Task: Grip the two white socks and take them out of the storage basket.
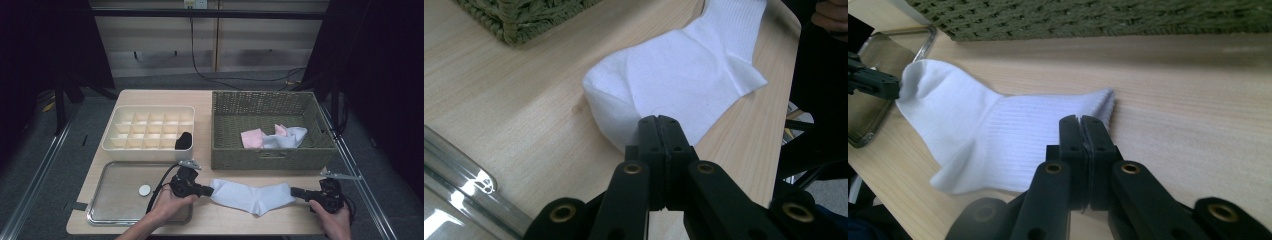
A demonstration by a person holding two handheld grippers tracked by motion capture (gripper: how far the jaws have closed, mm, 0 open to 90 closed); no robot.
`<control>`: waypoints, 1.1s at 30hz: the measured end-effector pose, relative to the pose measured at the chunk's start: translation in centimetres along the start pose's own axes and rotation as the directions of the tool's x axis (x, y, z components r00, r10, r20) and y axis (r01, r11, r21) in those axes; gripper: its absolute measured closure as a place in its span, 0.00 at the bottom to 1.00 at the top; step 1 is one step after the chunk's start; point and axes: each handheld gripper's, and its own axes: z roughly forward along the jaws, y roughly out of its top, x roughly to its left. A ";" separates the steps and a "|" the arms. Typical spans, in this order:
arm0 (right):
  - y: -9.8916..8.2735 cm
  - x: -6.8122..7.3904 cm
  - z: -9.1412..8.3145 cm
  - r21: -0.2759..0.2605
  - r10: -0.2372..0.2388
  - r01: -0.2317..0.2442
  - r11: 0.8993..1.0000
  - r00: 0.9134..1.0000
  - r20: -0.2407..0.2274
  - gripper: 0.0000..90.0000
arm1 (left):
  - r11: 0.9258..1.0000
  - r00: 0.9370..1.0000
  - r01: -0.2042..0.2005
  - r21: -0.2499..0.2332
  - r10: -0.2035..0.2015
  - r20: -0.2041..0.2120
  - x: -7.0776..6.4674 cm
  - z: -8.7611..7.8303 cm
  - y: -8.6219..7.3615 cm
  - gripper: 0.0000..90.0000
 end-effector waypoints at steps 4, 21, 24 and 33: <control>-0.2 0.0 0.1 -0.002 0.005 -0.005 1.000 1.000 0.004 0.89 | 1.000 1.000 0.005 0.001 -0.005 -0.003 0.1 0.2 -0.2 0.99; 0.6 1.2 0.5 -0.056 -0.043 0.040 0.998 0.997 -0.059 0.74 | 0.997 0.999 0.040 -0.061 -0.041 -0.015 1.4 -2.3 -0.3 0.73; 0.7 1.5 0.8 -0.047 -0.048 0.045 0.998 0.997 -0.061 0.74 | 0.997 0.999 0.046 -0.066 -0.047 -0.009 1.5 -2.8 -0.2 0.70; 1.1 2.8 1.4 -0.044 -0.072 0.068 0.997 0.994 -0.085 0.74 | 0.993 0.997 0.062 -0.099 -0.066 -0.035 1.5 -4.7 -0.9 0.63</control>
